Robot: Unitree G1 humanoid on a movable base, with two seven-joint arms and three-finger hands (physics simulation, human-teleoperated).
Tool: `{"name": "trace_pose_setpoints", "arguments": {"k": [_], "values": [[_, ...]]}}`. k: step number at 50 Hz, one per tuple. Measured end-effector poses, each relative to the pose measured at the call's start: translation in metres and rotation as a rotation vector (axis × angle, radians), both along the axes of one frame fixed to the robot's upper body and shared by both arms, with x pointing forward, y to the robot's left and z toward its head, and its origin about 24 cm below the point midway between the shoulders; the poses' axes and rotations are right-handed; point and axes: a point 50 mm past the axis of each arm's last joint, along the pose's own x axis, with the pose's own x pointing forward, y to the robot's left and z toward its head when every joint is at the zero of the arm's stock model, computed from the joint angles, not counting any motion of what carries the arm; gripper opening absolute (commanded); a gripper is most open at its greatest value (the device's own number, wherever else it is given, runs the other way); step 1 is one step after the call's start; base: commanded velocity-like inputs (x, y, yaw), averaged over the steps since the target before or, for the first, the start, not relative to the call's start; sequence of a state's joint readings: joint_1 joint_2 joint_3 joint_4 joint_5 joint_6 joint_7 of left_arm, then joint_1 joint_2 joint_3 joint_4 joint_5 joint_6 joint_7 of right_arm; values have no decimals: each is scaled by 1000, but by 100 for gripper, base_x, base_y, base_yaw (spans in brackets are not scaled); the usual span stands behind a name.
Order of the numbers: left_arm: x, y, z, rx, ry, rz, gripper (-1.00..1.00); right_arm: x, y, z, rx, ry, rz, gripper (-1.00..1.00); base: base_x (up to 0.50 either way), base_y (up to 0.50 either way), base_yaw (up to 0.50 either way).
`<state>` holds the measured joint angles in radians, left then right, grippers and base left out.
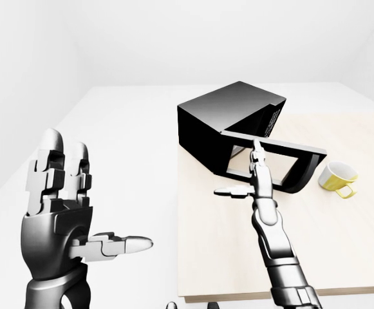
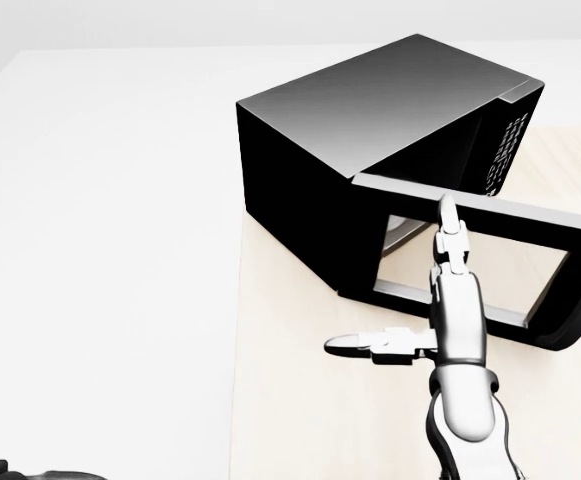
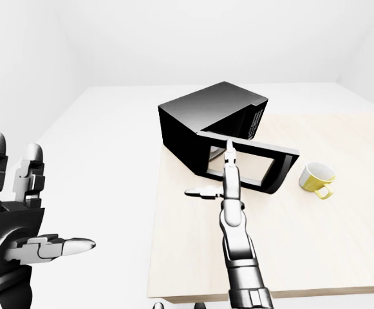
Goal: Close the microwave.
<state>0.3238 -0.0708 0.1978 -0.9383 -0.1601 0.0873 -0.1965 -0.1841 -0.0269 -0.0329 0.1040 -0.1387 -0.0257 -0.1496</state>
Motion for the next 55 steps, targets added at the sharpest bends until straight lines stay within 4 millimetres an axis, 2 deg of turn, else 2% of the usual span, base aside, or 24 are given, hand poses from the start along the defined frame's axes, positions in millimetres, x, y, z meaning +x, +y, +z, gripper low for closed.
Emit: {"name": "trace_pose_setpoints", "arguments": {"k": [17,55], "values": [[0,2,2,-1,-12,6,100,26,8,13,4,-9,18,100,0,0,0],[-4,4,6,0,-36,15,100,79,20,24,26,39,41,100,0,0,0]]}}
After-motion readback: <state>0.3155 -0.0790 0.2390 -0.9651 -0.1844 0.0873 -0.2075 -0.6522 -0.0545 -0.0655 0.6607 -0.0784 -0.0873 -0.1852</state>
